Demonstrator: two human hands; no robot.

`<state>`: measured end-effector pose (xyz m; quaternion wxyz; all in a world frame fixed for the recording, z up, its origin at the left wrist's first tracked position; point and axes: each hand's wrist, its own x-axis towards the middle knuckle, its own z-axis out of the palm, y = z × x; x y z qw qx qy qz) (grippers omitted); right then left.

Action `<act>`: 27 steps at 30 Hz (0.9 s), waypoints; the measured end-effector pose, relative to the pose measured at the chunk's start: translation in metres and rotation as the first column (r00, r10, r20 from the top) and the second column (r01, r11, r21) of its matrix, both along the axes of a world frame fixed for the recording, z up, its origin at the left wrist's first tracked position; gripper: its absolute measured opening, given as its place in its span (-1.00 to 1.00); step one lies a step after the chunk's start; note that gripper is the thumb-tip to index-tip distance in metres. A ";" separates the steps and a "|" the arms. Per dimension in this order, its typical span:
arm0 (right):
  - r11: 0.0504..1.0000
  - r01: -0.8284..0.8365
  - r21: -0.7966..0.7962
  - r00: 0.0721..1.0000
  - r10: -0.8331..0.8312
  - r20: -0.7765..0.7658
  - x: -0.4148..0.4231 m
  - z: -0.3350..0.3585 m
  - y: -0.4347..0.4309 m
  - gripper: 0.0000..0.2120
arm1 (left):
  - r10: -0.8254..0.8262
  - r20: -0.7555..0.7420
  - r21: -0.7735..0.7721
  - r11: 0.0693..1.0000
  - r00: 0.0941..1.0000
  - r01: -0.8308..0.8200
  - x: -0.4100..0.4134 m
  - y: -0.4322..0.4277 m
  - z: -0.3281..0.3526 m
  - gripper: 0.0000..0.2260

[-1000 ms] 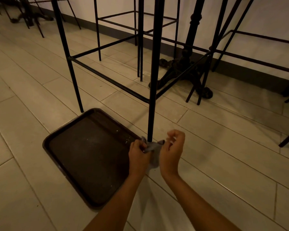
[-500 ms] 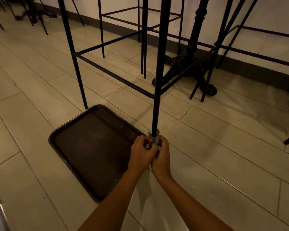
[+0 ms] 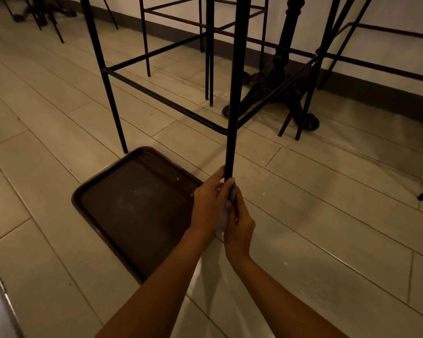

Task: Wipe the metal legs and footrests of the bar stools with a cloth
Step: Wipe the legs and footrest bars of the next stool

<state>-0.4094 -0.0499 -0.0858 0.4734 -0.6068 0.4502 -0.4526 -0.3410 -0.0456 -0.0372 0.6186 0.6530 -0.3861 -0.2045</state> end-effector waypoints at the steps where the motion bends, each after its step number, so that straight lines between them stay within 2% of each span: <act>1: 1.000 0.010 0.006 1.000 -0.010 0.007 0.001 -0.001 0.001 -0.62 | -0.019 -0.006 -0.003 1.000 1.000 0.019 0.002 -0.002 0.001 -0.62; 3: 0.999 0.024 0.022 0.999 -0.024 0.026 0.005 -0.002 0.003 -0.60 | -0.060 -0.002 0.001 0.998 0.998 0.060 0.008 -0.005 0.001 -0.59; 6: 0.999 0.035 0.041 0.997 -0.038 0.062 0.011 -0.005 0.004 -0.62 | -0.082 0.027 0.004 0.997 0.996 0.082 0.012 -0.004 -0.001 -0.42; 7: 0.998 0.043 0.041 0.997 -0.045 0.063 0.012 -0.007 0.004 -0.64 | -0.079 0.056 0.009 0.997 0.995 0.079 0.013 -0.003 0.000 -0.43; 9: 0.997 0.064 0.036 0.997 -0.065 0.039 0.014 -0.014 0.002 -0.65 | -0.047 0.116 0.030 0.999 0.992 0.044 0.014 -0.005 -0.001 -0.56; 10: 0.997 0.068 0.036 0.997 -0.068 0.019 0.014 -0.019 0.001 -0.62 | -0.031 0.147 0.009 1.000 0.989 0.030 0.015 -0.006 -0.001 -0.58; 14: 0.997 0.073 0.039 0.997 -0.072 -0.018 0.013 -0.026 0.000 -0.42 | -0.032 0.201 -0.057 0.997 0.979 0.044 0.018 -0.006 -0.005 -0.46; 18: 0.988 0.153 0.025 0.988 -0.152 -0.026 0.014 -0.022 -0.002 -0.74 | -0.020 0.196 -0.091 0.995 0.980 0.038 0.018 -0.006 -0.006 -0.48; 21: 0.990 0.140 -0.015 0.989 -0.140 -0.051 0.013 -0.021 -0.002 -0.74 | -0.017 0.151 -0.104 0.994 0.988 0.033 0.017 -0.006 -0.010 -0.49; 23: 0.992 0.123 -0.001 0.990 -0.123 -0.074 0.011 -0.023 -0.001 -0.77 | -0.013 0.160 -0.086 0.996 0.987 0.028 0.017 -0.006 -0.011 -0.56; 25: 0.994 0.105 -0.028 0.982 -0.108 -0.156 0.008 -0.031 -0.001 -0.83 | -0.013 0.174 -0.088 0.996 0.985 0.029 0.016 -0.006 -0.011 -0.54; 27: 0.994 0.070 -0.080 0.942 -0.092 -0.324 0.005 -0.039 -0.003 -0.80 | -0.015 0.161 -0.088 0.996 0.987 0.029 0.016 -0.006 -0.009 -0.52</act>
